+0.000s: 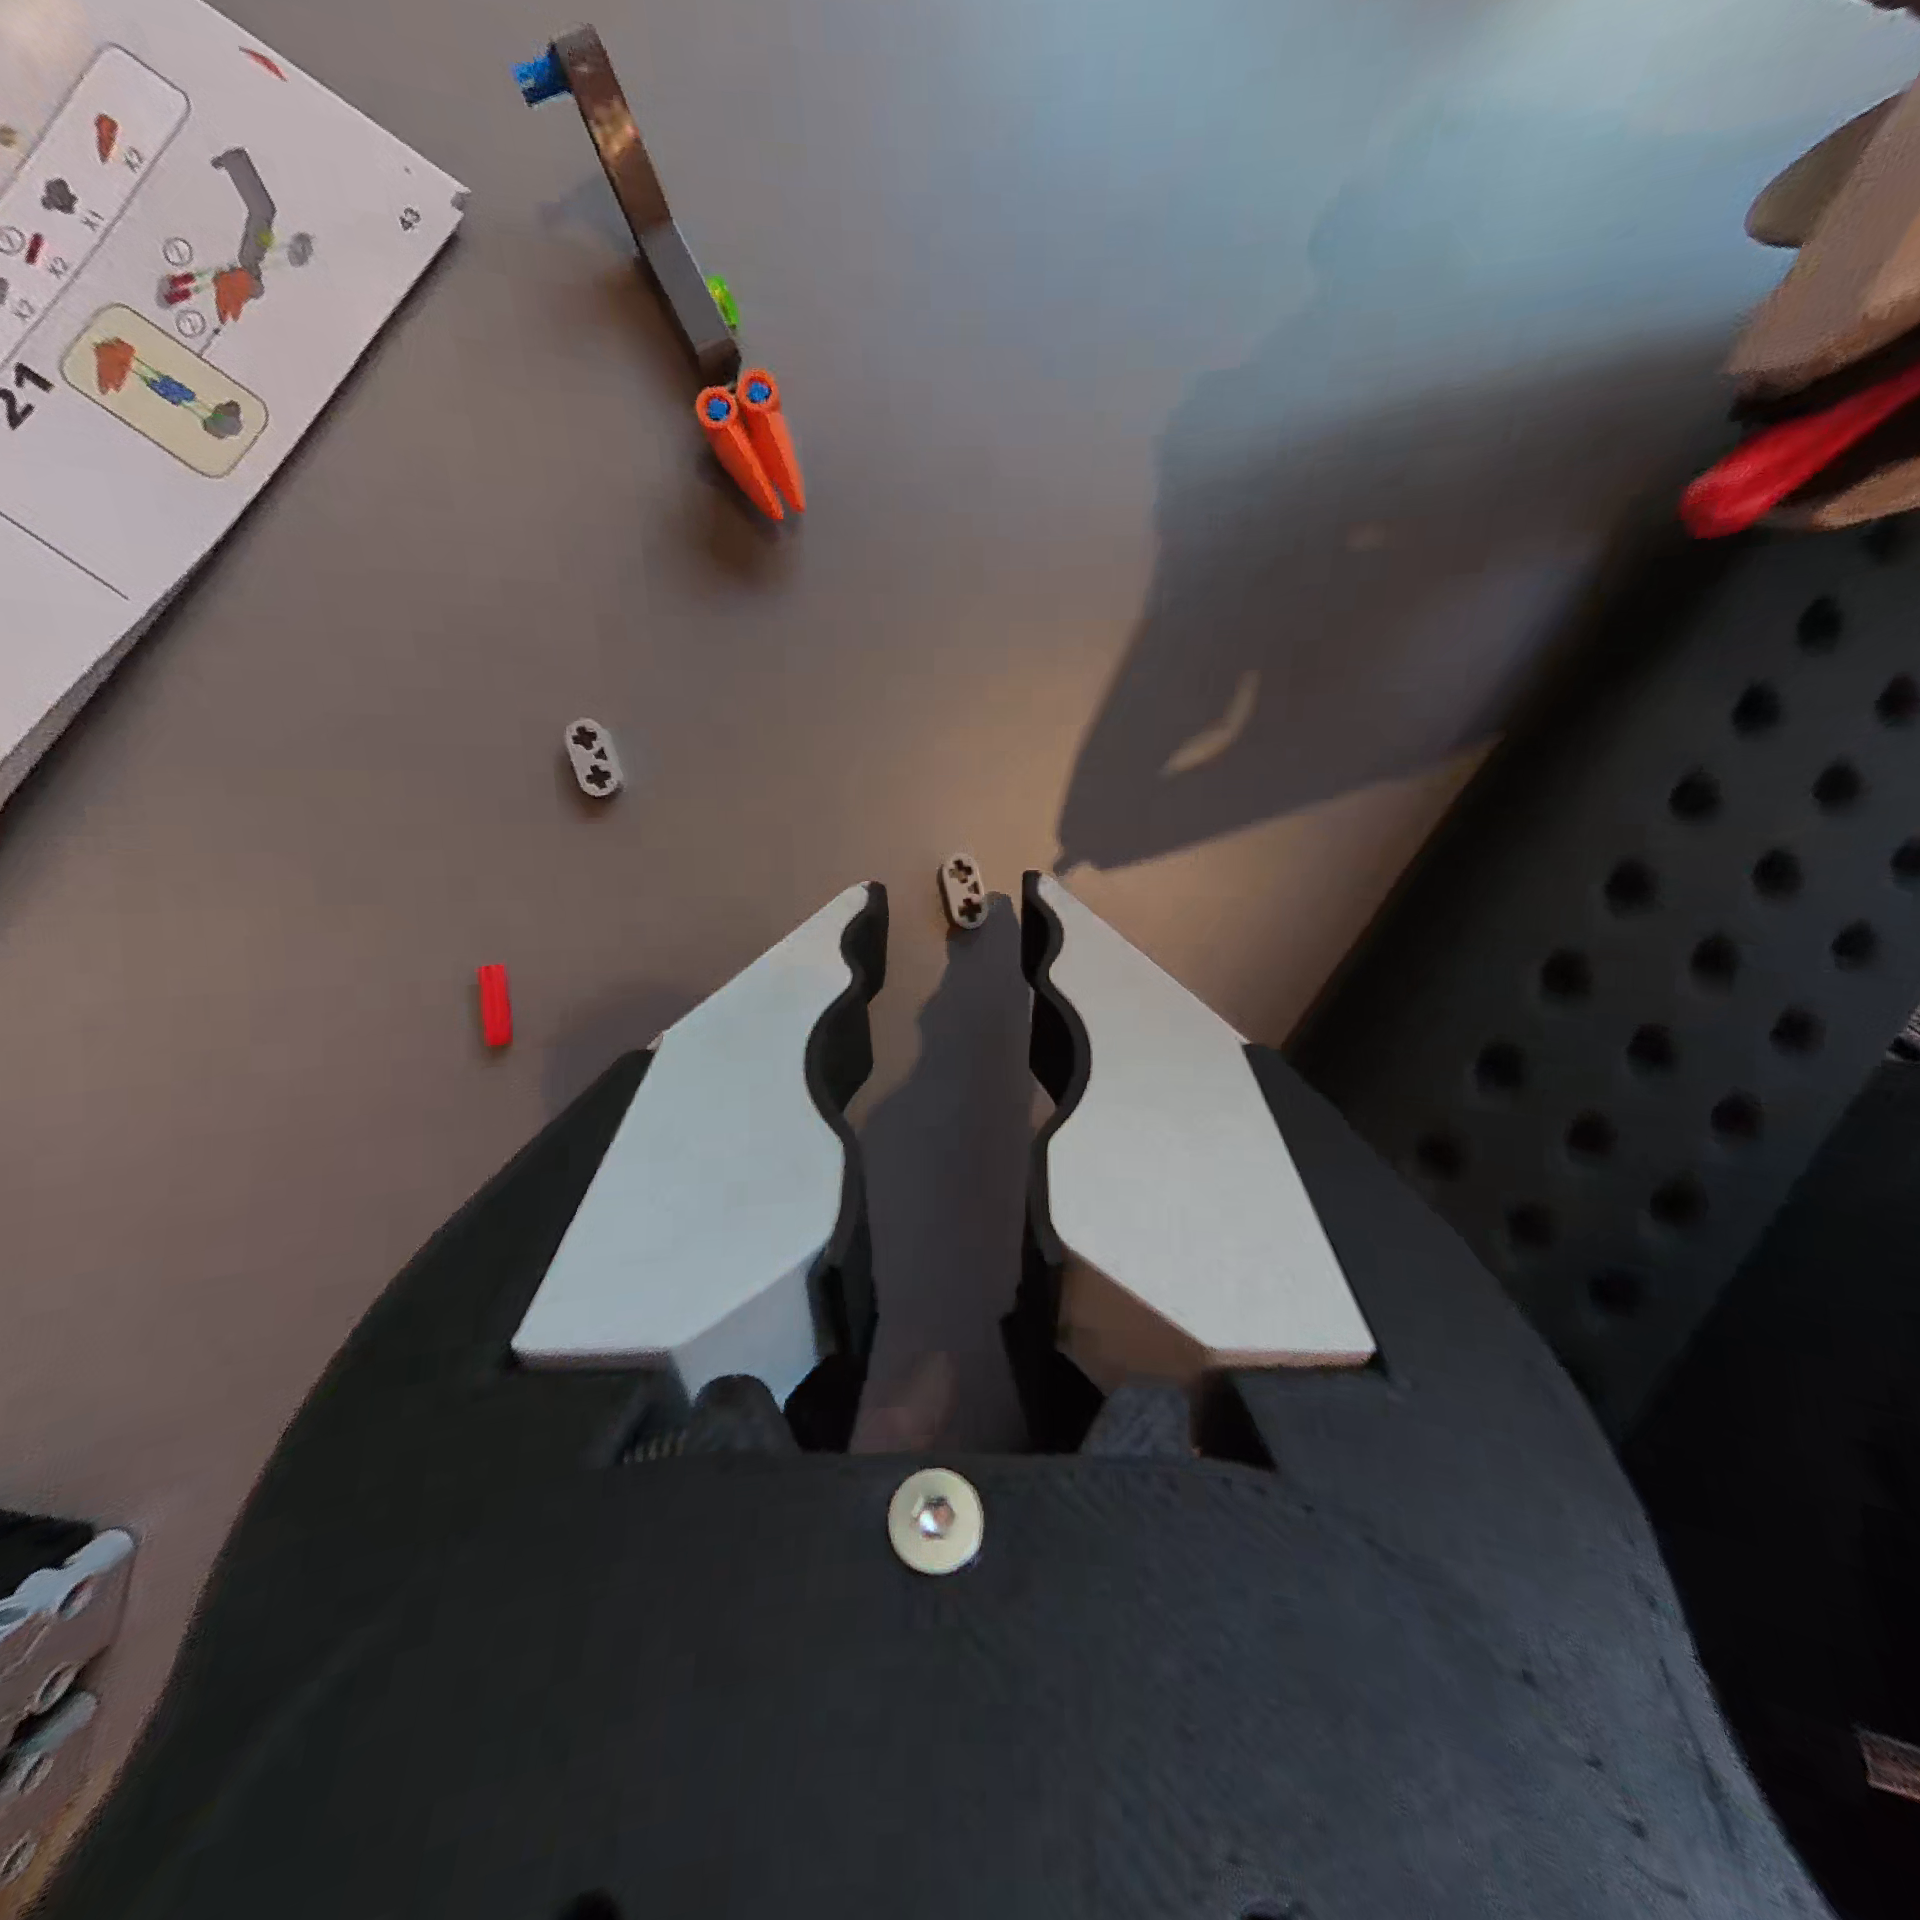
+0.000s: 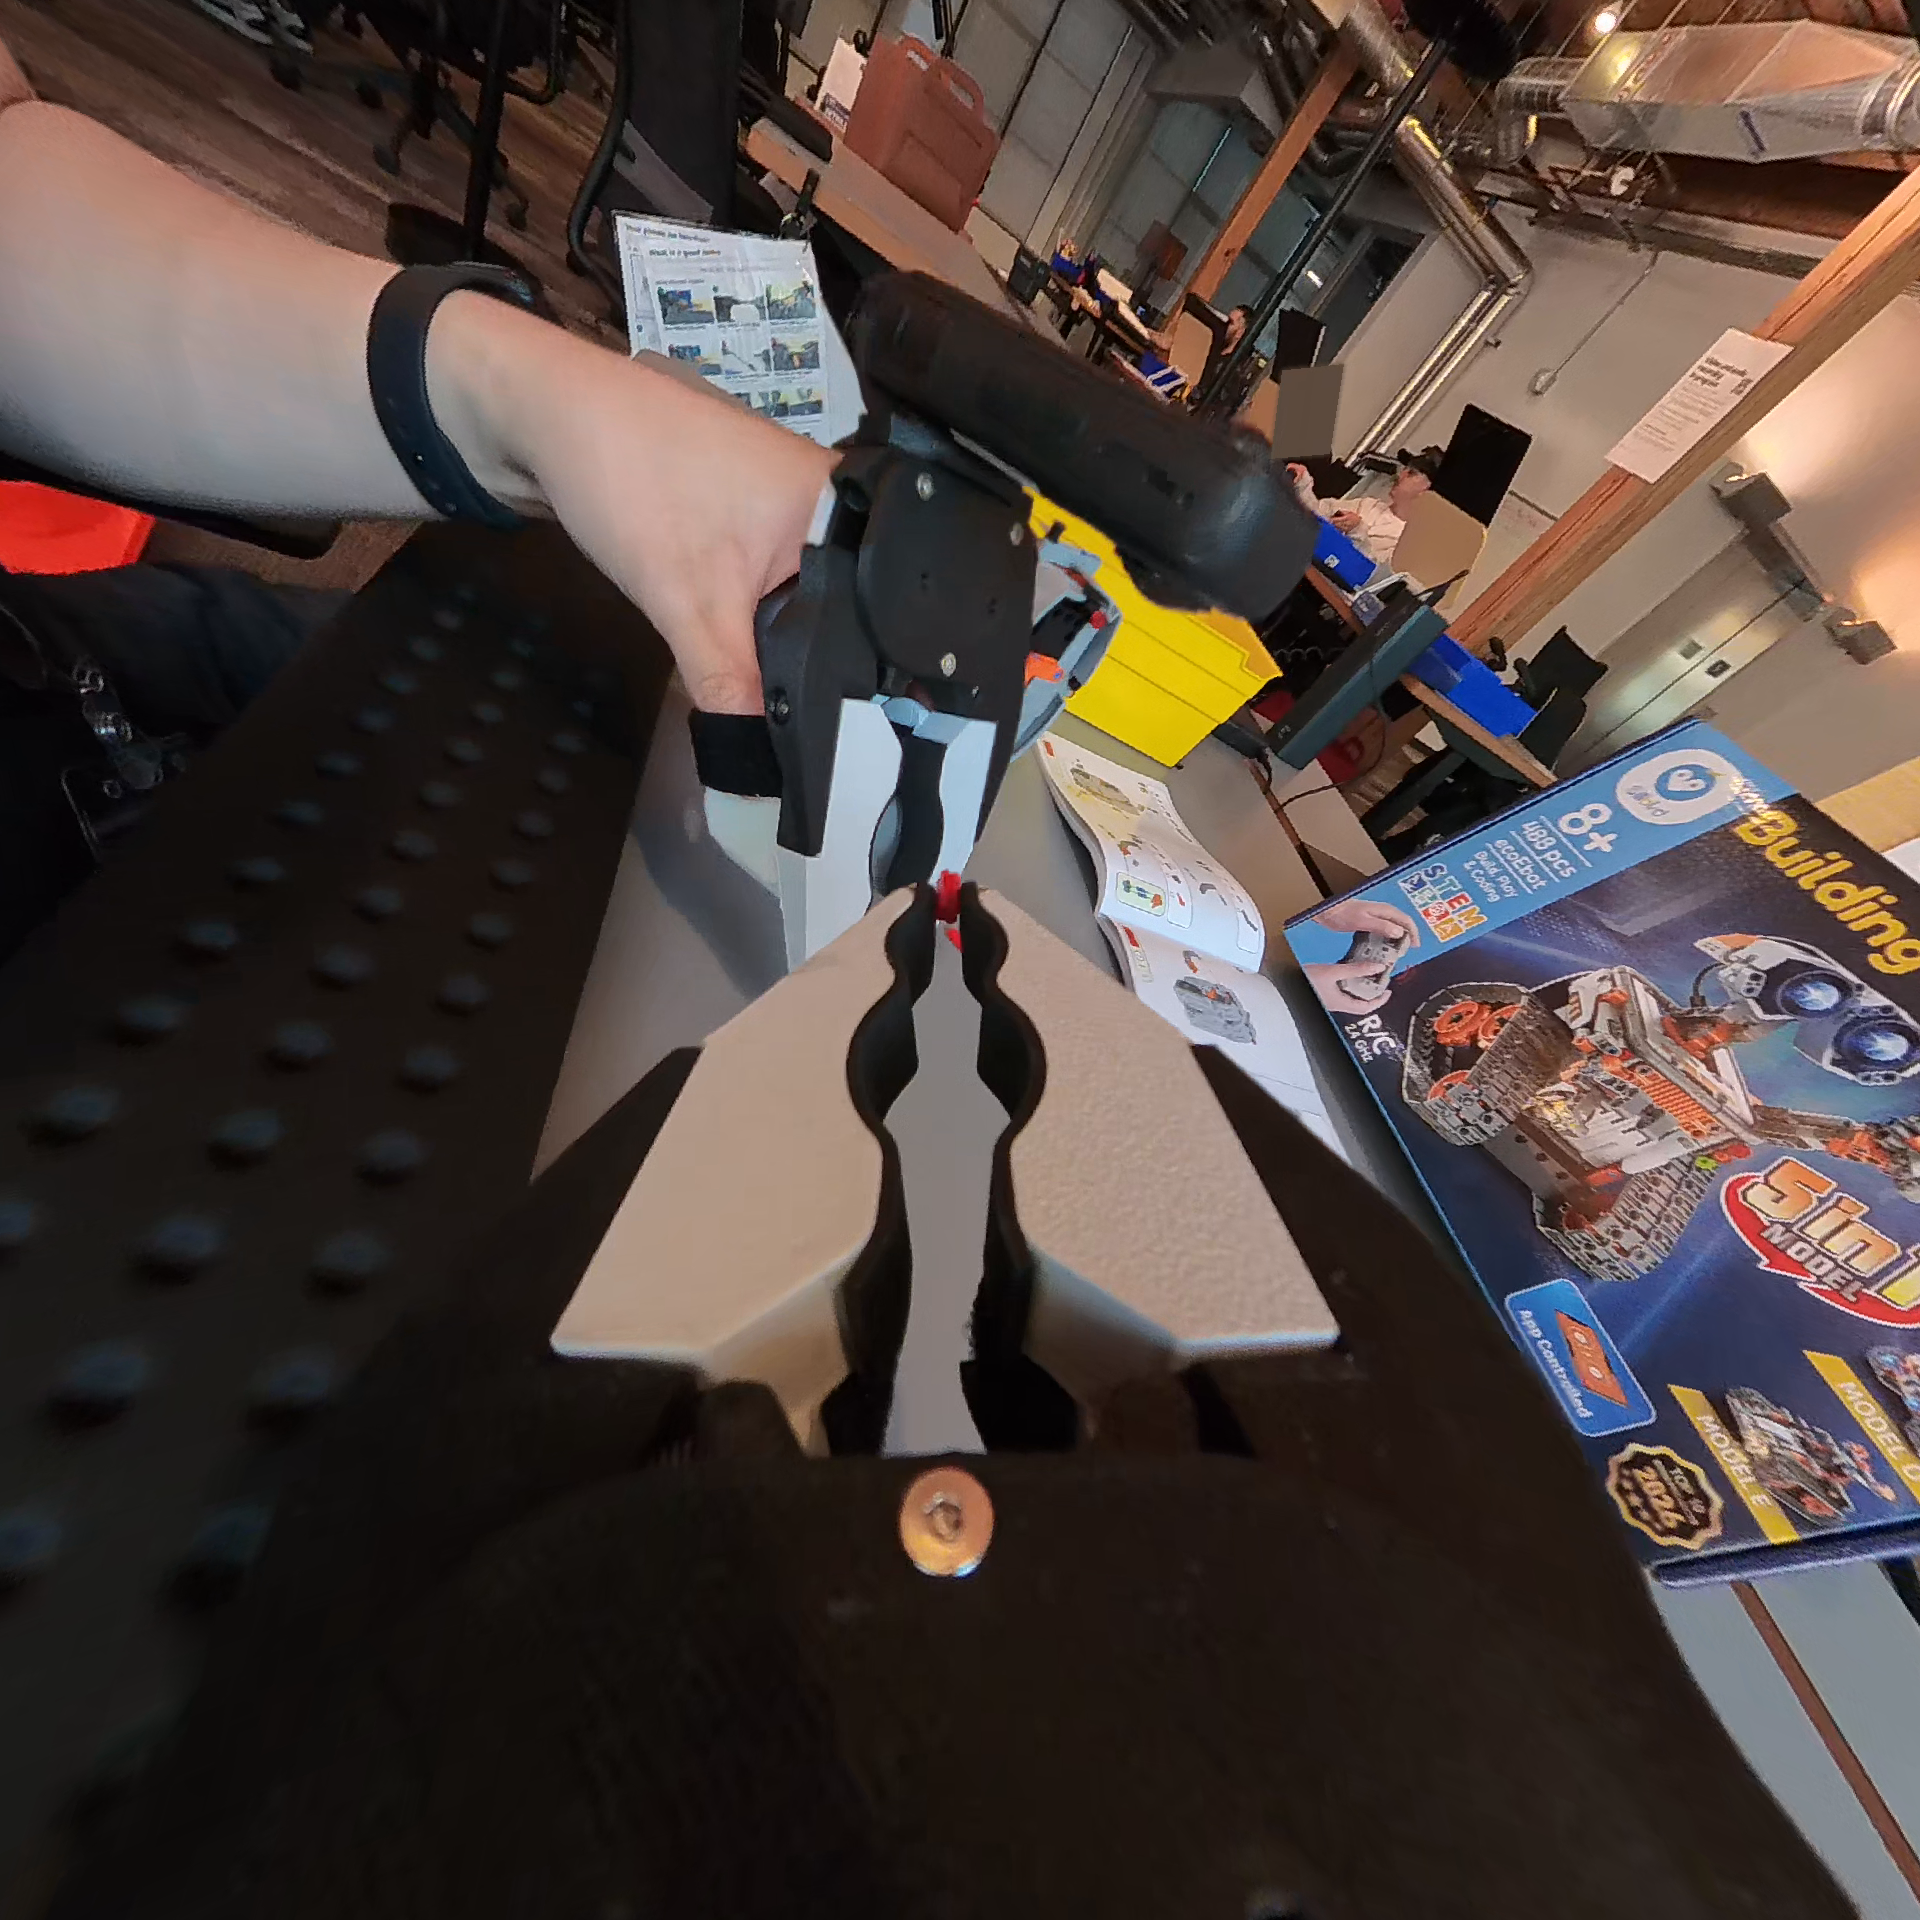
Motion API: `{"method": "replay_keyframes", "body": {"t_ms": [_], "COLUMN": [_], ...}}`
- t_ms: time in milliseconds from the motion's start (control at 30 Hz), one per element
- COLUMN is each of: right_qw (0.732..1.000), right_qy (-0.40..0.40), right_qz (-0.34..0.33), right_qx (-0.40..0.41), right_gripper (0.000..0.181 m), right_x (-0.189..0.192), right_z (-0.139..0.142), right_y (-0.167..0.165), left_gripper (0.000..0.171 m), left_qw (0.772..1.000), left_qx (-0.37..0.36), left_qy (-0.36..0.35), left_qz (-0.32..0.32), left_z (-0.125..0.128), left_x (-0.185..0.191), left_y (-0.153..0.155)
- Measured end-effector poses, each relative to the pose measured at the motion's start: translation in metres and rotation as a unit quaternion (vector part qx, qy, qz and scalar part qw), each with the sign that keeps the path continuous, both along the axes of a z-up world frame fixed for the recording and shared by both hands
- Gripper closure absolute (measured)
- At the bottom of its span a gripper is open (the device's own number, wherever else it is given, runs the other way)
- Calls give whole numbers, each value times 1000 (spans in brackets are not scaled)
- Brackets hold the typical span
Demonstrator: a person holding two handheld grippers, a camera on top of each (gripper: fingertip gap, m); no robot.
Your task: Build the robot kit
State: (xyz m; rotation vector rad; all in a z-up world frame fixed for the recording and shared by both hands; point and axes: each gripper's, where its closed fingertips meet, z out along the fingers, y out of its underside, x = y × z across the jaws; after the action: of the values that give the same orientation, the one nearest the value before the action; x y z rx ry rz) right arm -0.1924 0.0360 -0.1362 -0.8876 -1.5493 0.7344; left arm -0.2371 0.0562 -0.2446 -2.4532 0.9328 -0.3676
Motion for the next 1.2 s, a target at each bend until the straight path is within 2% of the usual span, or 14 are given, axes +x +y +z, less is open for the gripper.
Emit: {"method": "replay_keyframes", "body": {"t_ms": [333,567,733,1100,1200], "right_qw": [1000,1000,1000,999,999], "right_qy": [17,15,6,-1,2], "right_qz": [-2,-3,-5,-19,-29], "right_qx": [18,21,24,34,36], "right_gripper": [178,177,177,177,177], "right_x": [8,9,8,8,9], "right_z": [12,12,9,6,8], "right_y": [-2,-2,-2,3,6], "left_gripper": [154,149,160,166,167], "left_qw": [997,997,996,997,999], "left_qx": [-12,-34,-11,13,38], "left_qy": [75,64,83,72,6], "left_qz": [8,29,33,19,11], "left_z": [-14,-13,-14,-14,-1], "left_x": [2,3,0,-3,-3], "left_y": [8,4,8,5,9]}}
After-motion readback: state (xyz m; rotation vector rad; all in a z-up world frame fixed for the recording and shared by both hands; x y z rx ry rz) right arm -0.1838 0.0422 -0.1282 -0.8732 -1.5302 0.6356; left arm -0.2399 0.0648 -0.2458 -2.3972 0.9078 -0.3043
